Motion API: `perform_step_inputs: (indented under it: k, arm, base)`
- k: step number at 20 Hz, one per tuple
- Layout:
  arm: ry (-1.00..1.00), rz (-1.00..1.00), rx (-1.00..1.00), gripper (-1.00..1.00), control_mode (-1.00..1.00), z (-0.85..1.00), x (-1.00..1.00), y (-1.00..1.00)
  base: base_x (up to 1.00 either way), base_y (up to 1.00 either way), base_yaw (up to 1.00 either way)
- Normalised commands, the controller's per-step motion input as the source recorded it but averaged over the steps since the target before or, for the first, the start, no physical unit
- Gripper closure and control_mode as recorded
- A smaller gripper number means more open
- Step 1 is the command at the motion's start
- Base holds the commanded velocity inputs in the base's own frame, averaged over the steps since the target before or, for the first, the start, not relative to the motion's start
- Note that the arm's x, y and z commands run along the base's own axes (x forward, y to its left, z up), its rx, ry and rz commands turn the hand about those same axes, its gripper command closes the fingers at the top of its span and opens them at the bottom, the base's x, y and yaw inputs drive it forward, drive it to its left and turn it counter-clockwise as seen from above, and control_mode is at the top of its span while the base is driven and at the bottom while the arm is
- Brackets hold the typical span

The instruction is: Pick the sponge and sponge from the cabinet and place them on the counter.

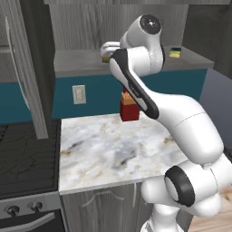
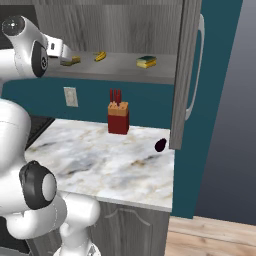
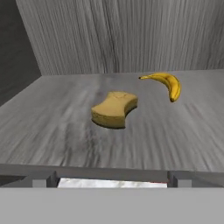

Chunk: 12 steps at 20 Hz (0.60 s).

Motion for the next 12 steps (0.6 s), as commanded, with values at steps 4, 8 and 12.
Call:
perform_step_inputs:
  k: [4, 8, 12]
  arm:
    - [0.03, -0.01, 0.00, -1.00, -1.00, -0.05, 0.28, 0.04]
    - [0.00, 0.00, 0.00, -1.00, -1.00, -0.08, 0.26, 0.08]
    - [0.00, 0.00, 0.00, -1.00, -1.00, -0.14, 0.24, 0.07]
  base:
    - [0.00, 0.00, 0.00]
    - [0.00, 0.00, 0.00]
    - [0.00, 0.00, 0.00]
